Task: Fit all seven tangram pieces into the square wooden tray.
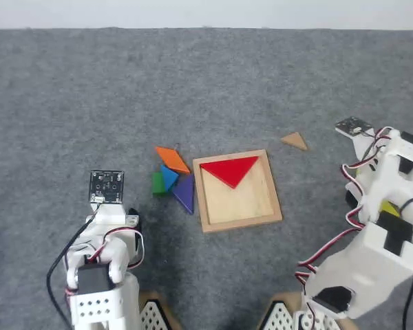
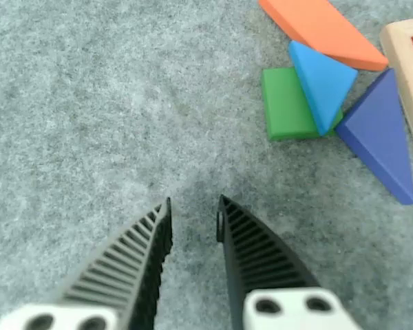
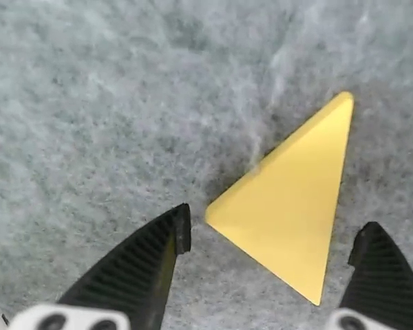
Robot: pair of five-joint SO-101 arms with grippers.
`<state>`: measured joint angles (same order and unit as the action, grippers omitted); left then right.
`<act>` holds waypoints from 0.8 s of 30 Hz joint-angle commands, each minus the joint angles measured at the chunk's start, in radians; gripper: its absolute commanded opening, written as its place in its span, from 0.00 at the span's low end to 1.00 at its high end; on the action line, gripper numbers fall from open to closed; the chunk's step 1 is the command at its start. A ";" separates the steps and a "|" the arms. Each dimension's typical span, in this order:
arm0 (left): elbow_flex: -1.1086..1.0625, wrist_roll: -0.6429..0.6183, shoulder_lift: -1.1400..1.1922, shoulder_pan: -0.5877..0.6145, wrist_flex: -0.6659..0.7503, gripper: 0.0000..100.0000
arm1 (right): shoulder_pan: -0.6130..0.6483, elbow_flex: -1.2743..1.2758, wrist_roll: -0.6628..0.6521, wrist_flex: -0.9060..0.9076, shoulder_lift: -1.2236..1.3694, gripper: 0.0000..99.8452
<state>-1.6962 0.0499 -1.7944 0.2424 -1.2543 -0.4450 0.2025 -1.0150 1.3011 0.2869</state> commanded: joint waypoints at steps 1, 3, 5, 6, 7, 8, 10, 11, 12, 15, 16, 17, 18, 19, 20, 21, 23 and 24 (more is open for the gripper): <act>0.012 -0.011 -0.023 0.002 -0.006 0.10 | -0.013 -0.012 -0.012 -0.002 -0.007 0.36; 0.012 -0.011 -0.023 0.002 -0.006 0.10 | -0.013 -0.012 -0.012 -0.002 -0.007 0.36; 0.012 -0.011 -0.023 0.002 -0.006 0.10 | -0.013 -0.014 -0.014 0.015 -0.007 0.36; 0.012 -0.011 -0.023 0.002 -0.006 0.10 | -0.013 -0.015 -0.020 0.035 -0.007 0.36; 0.012 -0.011 -0.023 0.002 -0.006 0.10 | -0.013 -0.017 -0.031 0.053 -0.008 0.36; 0.012 -0.011 -0.023 0.002 -0.006 0.10 | -0.012 -0.020 -0.037 0.071 -0.008 0.36; 0.012 -0.011 -0.023 0.002 -0.006 0.10 | -0.012 -0.020 -0.040 0.087 -0.013 0.36; 0.012 -0.011 -0.023 0.002 -0.006 0.10 | -0.012 -0.021 -0.040 0.082 -0.010 0.36; 0.012 -0.011 -0.023 0.002 -0.006 0.10 | -0.012 -0.025 -0.040 0.077 -0.008 0.36; 0.012 -0.011 -0.023 0.002 -0.006 0.10 | -0.013 -0.025 -0.037 0.076 -0.008 0.36; 0.012 -0.011 -0.023 0.002 -0.006 0.10 | -0.013 -0.025 -0.037 0.077 -0.008 0.36; 0.012 -0.011 -0.023 0.002 -0.006 0.10 | -0.013 -0.025 -0.037 0.074 -0.008 0.36; 0.012 -0.011 -0.023 0.002 -0.006 0.10 | -0.015 -0.025 -0.037 0.073 -0.008 0.36; 0.012 -0.011 -0.023 0.002 -0.006 0.10 | -0.015 -0.025 -0.037 0.073 -0.008 0.36; 0.012 -0.011 -0.023 0.002 -0.006 0.10 | -0.015 -0.026 -0.037 0.073 -0.008 0.36; 0.012 -0.011 -0.023 0.002 -0.006 0.10 | -0.015 -0.026 -0.037 0.073 -0.008 0.36; 0.012 -0.011 -0.023 0.002 -0.006 0.10 | -0.015 -0.026 -0.037 0.073 -0.008 0.36; 0.012 -0.011 -0.023 0.002 -0.006 0.10 | -0.015 -0.026 -0.037 0.073 -0.008 0.36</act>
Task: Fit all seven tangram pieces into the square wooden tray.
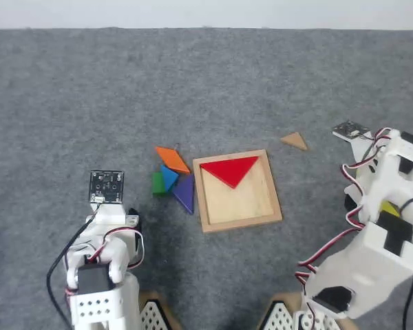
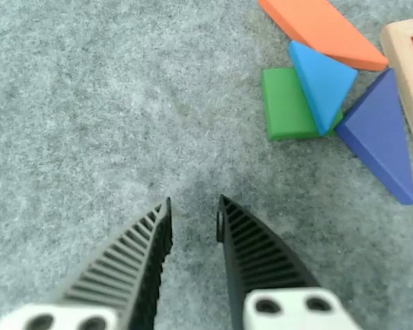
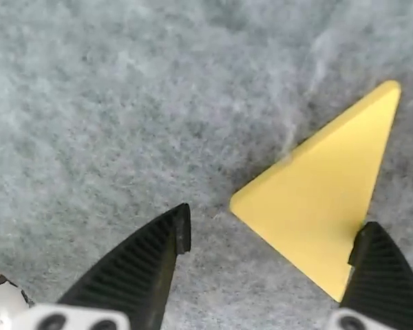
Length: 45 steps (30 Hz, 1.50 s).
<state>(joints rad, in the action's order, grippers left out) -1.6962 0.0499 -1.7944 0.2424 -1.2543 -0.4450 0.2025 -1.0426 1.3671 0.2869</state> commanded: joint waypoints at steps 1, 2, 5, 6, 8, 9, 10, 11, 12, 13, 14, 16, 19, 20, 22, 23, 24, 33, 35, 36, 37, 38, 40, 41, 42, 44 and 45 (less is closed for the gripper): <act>0.012 -0.011 -0.023 0.002 -0.006 0.10 | -0.019 -0.028 -0.009 0.007 -0.008 0.36; 0.012 -0.011 -0.023 0.002 -0.006 0.10 | -0.024 -0.032 -0.009 0.007 -0.008 0.36; 0.012 -0.011 -0.023 0.002 -0.006 0.10 | -0.038 -0.041 -0.012 0.007 -0.007 0.36; 0.012 -0.011 -0.023 0.002 -0.006 0.10 | -0.039 -0.041 -0.012 0.007 -0.007 0.36; 0.012 -0.011 -0.023 0.002 -0.006 0.10 | -0.041 -0.041 -0.014 0.007 -0.007 0.36; 0.012 -0.011 -0.023 0.002 -0.006 0.10 | -0.041 -0.041 -0.014 0.004 -0.004 0.36; 0.012 -0.011 -0.023 0.002 -0.006 0.10 | -0.041 -0.041 -0.014 -0.015 0.001 0.36; 0.012 -0.011 -0.023 0.002 -0.006 0.10 | -0.038 -0.041 -0.014 -0.033 0.010 0.36; 0.012 -0.011 -0.023 0.002 -0.006 0.10 | -0.035 -0.041 -0.014 -0.051 0.021 0.36; 0.012 -0.011 -0.023 0.002 -0.006 0.10 | -0.033 -0.041 -0.014 -0.064 0.031 0.36; 0.012 -0.011 -0.023 0.002 -0.006 0.10 | -0.033 -0.041 -0.014 -0.074 0.042 0.36; 0.012 -0.011 -0.023 0.002 -0.006 0.10 | -0.031 -0.049 -0.014 -0.085 0.061 0.36; 0.012 -0.011 -0.023 0.002 -0.006 0.10 | -0.033 -0.080 -0.009 -0.085 0.073 0.36; 0.012 -0.011 -0.023 0.002 -0.006 0.10 | -0.033 -0.091 -0.009 -0.087 0.074 0.36; 0.012 -0.011 -0.023 0.002 -0.006 0.10 | -0.030 -0.109 -0.008 -0.087 0.079 0.36; 0.012 -0.011 -0.023 0.002 -0.006 0.10 | -0.028 -0.114 -0.008 -0.087 0.079 0.36; 0.012 -0.011 -0.023 0.002 -0.006 0.10 | -0.027 -0.115 -0.008 -0.088 0.079 0.36; 0.012 -0.011 -0.023 0.002 -0.006 0.10 | -0.001 -0.110 0.051 -0.088 0.085 0.36; 0.012 -0.011 -0.023 0.002 -0.006 0.10 | 0.010 -0.117 0.086 -0.087 0.107 0.36; 0.012 -0.011 -0.023 0.002 -0.006 0.10 | 0.016 -0.117 0.095 -0.087 0.120 0.36; 0.012 -0.011 -0.023 0.002 -0.006 0.10 | 0.018 -0.117 0.100 -0.087 0.136 0.36; 0.012 -0.011 -0.023 0.002 -0.006 0.10 | 0.021 -0.117 0.104 -0.088 0.151 0.35; 0.012 -0.011 -0.023 0.002 -0.006 0.10 | 0.021 -0.117 0.104 -0.090 0.170 0.32; 0.012 -0.011 -0.023 0.002 -0.006 0.10 | 0.021 -0.120 0.104 -0.091 0.176 0.30; 0.012 -0.011 -0.023 0.002 -0.006 0.10 | 0.018 -0.127 0.106 -0.094 0.180 0.27; 0.012 -0.011 -0.023 0.002 -0.006 0.10 | 0.008 -0.141 0.106 -0.094 0.183 0.24; 0.012 -0.011 -0.023 0.002 -0.006 0.10 | 0.004 -0.143 0.106 -0.091 0.182 0.24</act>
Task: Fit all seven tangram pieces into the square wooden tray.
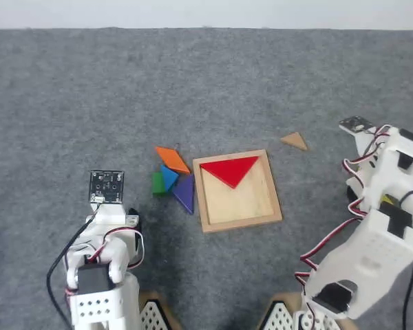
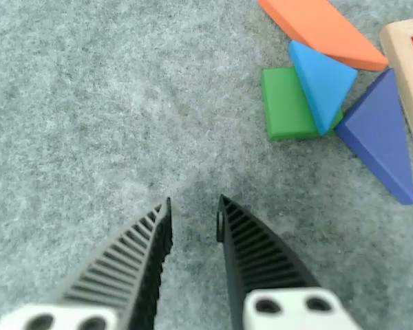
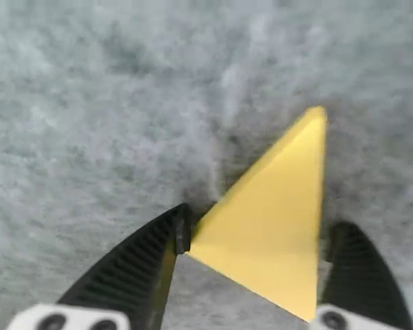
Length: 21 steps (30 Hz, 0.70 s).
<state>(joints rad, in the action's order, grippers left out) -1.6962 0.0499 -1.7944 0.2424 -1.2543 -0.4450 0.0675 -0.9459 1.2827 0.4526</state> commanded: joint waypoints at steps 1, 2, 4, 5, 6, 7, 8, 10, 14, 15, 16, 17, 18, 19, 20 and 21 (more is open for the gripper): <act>0.012 -0.011 -0.023 0.002 -0.006 0.10 | -0.001 -0.012 0.009 -0.002 0.012 0.24; 0.012 -0.011 -0.023 0.002 -0.006 0.10 | -0.002 -0.014 0.009 -0.001 0.010 0.25; 0.012 -0.011 -0.023 0.002 -0.006 0.10 | -0.005 -0.014 0.009 -0.001 0.010 0.25; 0.012 -0.011 -0.023 0.002 -0.006 0.10 | -0.007 -0.014 0.009 -0.001 0.010 0.25; 0.012 -0.011 -0.023 0.002 -0.006 0.10 | -0.007 -0.014 0.009 -0.001 0.010 0.25; 0.012 -0.011 -0.023 0.002 -0.006 0.10 | -0.007 -0.012 0.008 -0.001 0.010 0.25; 0.012 -0.011 -0.023 0.002 -0.006 0.10 | -0.007 -0.012 0.006 0.002 0.010 0.25; 0.012 -0.011 -0.023 0.002 -0.006 0.10 | -0.002 -0.014 0.000 0.038 0.005 0.28; 0.012 -0.011 -0.023 0.002 -0.006 0.10 | 0.022 -0.008 -0.066 0.133 -0.062 0.42; 0.012 -0.011 -0.023 0.002 -0.006 0.10 | 0.024 -0.008 -0.075 0.153 -0.085 0.44; 0.012 -0.011 -0.023 0.002 -0.006 0.10 | 0.024 -0.008 -0.078 0.163 -0.110 0.44; 0.012 -0.011 -0.023 0.002 -0.006 0.10 | 0.022 -0.008 -0.097 0.176 -0.128 0.43; 0.012 -0.011 -0.023 0.002 -0.006 0.10 | 0.021 -0.008 -0.118 0.183 -0.142 0.41; 0.012 -0.011 -0.023 0.002 -0.006 0.10 | 0.019 -0.006 -0.133 0.191 -0.153 0.39; 0.012 -0.011 -0.023 0.002 -0.006 0.10 | 0.018 -0.006 -0.144 0.196 -0.153 0.38; 0.012 -0.011 -0.023 0.002 -0.006 0.10 | 0.008 -0.006 -0.149 0.196 -0.145 0.37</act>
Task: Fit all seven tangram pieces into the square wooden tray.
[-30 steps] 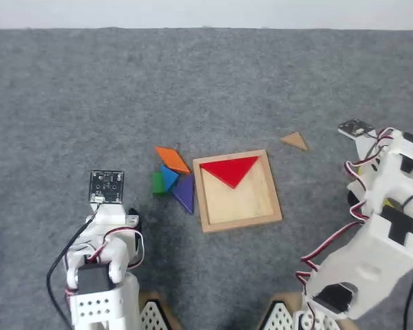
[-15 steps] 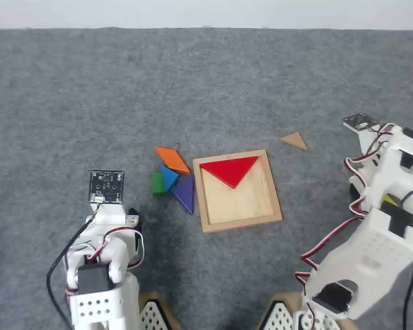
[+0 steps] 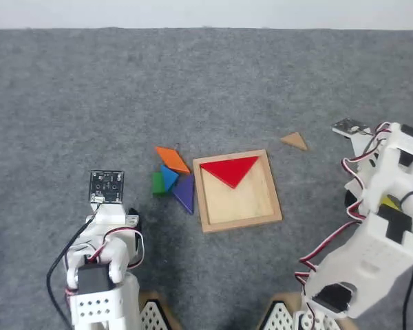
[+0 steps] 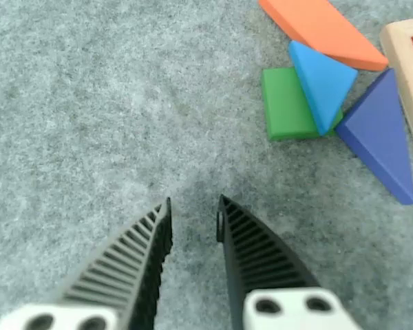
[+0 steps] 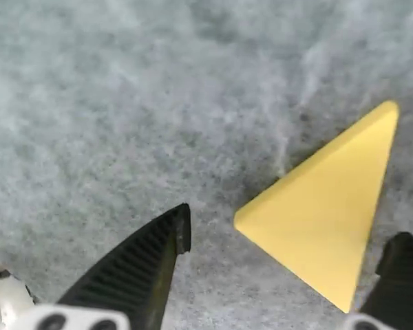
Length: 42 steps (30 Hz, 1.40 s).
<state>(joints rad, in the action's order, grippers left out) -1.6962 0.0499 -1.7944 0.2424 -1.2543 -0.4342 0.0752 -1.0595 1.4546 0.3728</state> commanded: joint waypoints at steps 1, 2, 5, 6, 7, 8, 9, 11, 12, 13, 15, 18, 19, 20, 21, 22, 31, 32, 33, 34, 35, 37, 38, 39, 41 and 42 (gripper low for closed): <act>0.012 -0.011 -0.023 0.002 -0.006 0.10 | -0.008 -0.014 -0.038 0.015 -0.054 0.36; 0.012 -0.011 -0.023 0.002 -0.006 0.10 | -0.015 -0.015 -0.041 0.012 -0.041 0.36; 0.012 -0.011 -0.023 0.002 -0.006 0.10 | -0.027 -0.020 -0.057 -0.013 0.021 0.35; 0.012 -0.011 -0.023 0.002 -0.006 0.10 | -0.030 -0.020 -0.061 -0.025 0.039 0.35; 0.012 -0.011 -0.023 0.002 -0.006 0.10 | -0.036 -0.020 -0.066 -0.038 0.054 0.35; 0.012 -0.011 -0.023 0.002 -0.006 0.10 | -0.041 -0.021 -0.068 -0.048 0.067 0.35; 0.012 -0.011 -0.023 0.002 -0.006 0.10 | -0.045 -0.021 -0.068 -0.058 0.076 0.35; 0.012 -0.011 -0.023 0.002 -0.006 0.10 | -0.047 -0.021 -0.069 -0.065 0.084 0.35; 0.012 -0.011 -0.023 0.002 -0.006 0.10 | -0.047 -0.021 -0.069 -0.065 0.085 0.35; 0.012 -0.011 -0.023 0.002 -0.006 0.10 | -0.047 -0.021 -0.069 -0.065 0.085 0.35; 0.012 -0.011 -0.023 0.002 -0.006 0.10 | -0.047 -0.021 -0.069 -0.067 0.085 0.35; 0.012 -0.011 -0.023 0.002 -0.006 0.10 | -0.047 -0.021 -0.075 -0.067 0.081 0.35; 0.012 -0.011 -0.023 0.002 -0.006 0.10 | -0.048 -0.021 -0.091 -0.067 0.081 0.35; 0.012 -0.011 -0.023 0.002 -0.006 0.10 | -0.050 -0.021 -0.106 -0.067 0.081 0.35; 0.012 -0.011 -0.023 0.002 -0.006 0.10 | -0.050 -0.021 -0.121 -0.065 0.081 0.35; 0.012 -0.011 -0.023 0.002 -0.006 0.10 | -0.051 -0.021 -0.133 -0.062 0.081 0.35; 0.012 -0.011 -0.023 0.002 -0.006 0.10 | -0.050 -0.018 -0.141 -0.065 0.088 0.35; 0.012 -0.011 -0.023 0.002 -0.006 0.10 | -0.050 -0.017 -0.141 -0.065 0.088 0.35; 0.012 -0.011 -0.023 0.002 -0.006 0.10 | -0.050 -0.017 -0.141 -0.065 0.088 0.35; 0.012 -0.011 -0.023 0.002 -0.006 0.10 | -0.050 -0.017 -0.141 -0.065 0.088 0.35; 0.012 -0.011 -0.023 0.002 -0.006 0.10 | -0.050 -0.017 -0.141 -0.065 0.088 0.35; 0.012 -0.011 -0.023 0.002 -0.006 0.10 | -0.048 -0.017 -0.141 -0.065 0.088 0.35; 0.012 -0.011 -0.023 0.002 -0.006 0.10 | -0.048 -0.017 -0.140 -0.067 0.088 0.35; 0.012 -0.011 -0.023 0.002 -0.006 0.10 | -0.048 -0.017 -0.140 -0.067 0.088 0.35; 0.012 -0.011 -0.023 0.002 -0.006 0.10 | -0.050 -0.017 -0.133 -0.070 0.088 0.35; 0.012 -0.011 -0.023 0.002 -0.006 0.10 | -0.050 -0.015 -0.118 -0.084 0.088 0.35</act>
<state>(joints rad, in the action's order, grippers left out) -1.6962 0.0499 -1.7944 0.2424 -1.2543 -0.4726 0.0706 -1.1853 1.4101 0.4465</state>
